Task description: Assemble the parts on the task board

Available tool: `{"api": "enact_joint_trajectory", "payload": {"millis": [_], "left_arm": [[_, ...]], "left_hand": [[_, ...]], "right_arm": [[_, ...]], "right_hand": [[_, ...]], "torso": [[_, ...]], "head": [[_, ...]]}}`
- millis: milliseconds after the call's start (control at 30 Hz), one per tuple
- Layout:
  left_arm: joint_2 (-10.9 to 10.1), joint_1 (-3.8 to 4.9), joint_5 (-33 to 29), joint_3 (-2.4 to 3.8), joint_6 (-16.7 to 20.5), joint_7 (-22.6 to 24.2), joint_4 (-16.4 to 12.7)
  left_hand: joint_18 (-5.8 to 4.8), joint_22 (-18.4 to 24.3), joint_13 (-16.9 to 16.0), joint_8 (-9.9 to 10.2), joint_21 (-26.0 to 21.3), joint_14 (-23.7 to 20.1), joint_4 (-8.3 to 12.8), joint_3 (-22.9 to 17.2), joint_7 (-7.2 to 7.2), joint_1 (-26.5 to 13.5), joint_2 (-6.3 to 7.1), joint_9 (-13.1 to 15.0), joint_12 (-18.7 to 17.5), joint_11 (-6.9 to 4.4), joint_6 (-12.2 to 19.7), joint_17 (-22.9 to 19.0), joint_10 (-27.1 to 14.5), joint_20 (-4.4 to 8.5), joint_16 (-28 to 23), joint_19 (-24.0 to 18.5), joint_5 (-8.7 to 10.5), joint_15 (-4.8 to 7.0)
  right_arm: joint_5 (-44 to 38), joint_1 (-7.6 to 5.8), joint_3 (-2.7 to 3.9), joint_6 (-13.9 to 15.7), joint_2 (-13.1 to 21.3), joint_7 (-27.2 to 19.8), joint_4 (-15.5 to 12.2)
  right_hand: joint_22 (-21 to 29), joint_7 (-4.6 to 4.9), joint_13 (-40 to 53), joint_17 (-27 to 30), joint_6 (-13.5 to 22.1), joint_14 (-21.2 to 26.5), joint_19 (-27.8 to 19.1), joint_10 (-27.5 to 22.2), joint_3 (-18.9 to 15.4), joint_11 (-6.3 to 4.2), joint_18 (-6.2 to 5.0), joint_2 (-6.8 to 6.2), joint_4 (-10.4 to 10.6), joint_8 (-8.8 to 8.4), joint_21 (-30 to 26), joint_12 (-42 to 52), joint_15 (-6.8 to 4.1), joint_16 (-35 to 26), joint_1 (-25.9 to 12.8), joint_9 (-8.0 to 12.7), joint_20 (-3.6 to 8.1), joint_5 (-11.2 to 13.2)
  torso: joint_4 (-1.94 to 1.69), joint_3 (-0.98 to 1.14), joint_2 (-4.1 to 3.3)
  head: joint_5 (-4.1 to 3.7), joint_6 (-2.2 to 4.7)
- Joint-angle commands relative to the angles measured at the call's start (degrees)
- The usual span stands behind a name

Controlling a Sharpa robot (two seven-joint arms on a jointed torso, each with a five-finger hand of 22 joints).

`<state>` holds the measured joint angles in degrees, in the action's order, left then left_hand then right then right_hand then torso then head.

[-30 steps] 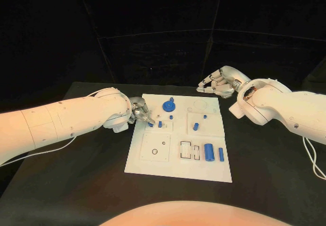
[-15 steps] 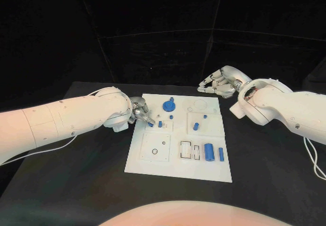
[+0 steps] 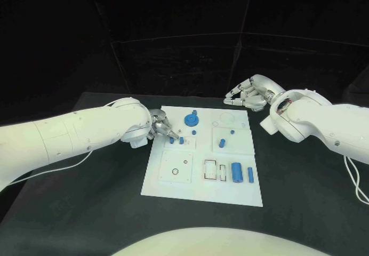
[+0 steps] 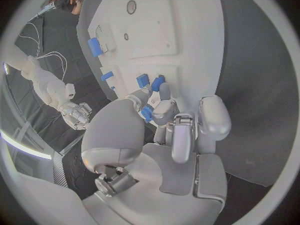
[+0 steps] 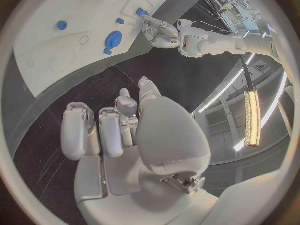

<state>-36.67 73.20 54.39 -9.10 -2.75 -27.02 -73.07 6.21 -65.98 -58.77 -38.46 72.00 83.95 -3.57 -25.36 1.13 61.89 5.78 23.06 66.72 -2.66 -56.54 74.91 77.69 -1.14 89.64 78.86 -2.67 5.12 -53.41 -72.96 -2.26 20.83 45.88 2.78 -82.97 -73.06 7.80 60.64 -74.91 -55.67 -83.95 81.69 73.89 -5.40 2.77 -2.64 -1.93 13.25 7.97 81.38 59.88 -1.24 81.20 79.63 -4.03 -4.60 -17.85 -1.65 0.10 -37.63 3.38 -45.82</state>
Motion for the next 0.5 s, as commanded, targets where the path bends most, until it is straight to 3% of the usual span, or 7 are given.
{"api": "enact_joint_trajectory", "payload": {"millis": [33, 500], "left_arm": [[0.42, 0.05, -1.14, 0.04, -1.36, -0.11, 0.60], [0.67, 0.06, -1.21, 0.05, -1.66, -0.56, 1.60]], "left_hand": [[-0.82, -0.11, -0.16, -0.05, 0.26, 6.05, -0.33, 1.08, 0.39, -1.00, 0.13, -0.02, 0.33, 0.29, 0.00, 15.09, 0.05, 0.11, 0.36, 0.28, -0.07, 0.30], [-0.93, -0.65, -0.66, -0.32, 0.60, 6.05, -0.72, 3.13, 0.24, -1.41, 0.23, 0.13, 0.77, 0.16, -0.21, 15.09, 0.22, 0.22, 0.36, 0.54, -0.08, 0.41]], "right_arm": [[0.15, -0.12, 0.03, -0.11, -0.09, -0.78, -0.09], [0.18, -0.12, 0.03, -0.06, -0.10, -0.90, -0.10]], "right_hand": [[0.11, 0.07, -0.08, 0.02, 0.46, -3.02, -0.52, -0.48, -0.21, 0.04, -1.11, 0.57, -0.19, 0.27, -0.26, -0.23, -0.29, -0.31, 0.19, 0.08, -0.05, -0.23], [0.19, 0.08, -0.12, 0.06, 0.47, -3.01, -0.57, -0.50, -0.22, 0.04, -1.12, 0.57, -0.19, 0.26, -0.31, -0.28, -0.29, -0.34, 0.19, 0.08, -0.05, -0.23]], "torso": [[0.10, -0.01, 0.00], [0.13, -0.07, -0.07]], "head": [[0.07, 0.03], [0.04, 0.08]]}}
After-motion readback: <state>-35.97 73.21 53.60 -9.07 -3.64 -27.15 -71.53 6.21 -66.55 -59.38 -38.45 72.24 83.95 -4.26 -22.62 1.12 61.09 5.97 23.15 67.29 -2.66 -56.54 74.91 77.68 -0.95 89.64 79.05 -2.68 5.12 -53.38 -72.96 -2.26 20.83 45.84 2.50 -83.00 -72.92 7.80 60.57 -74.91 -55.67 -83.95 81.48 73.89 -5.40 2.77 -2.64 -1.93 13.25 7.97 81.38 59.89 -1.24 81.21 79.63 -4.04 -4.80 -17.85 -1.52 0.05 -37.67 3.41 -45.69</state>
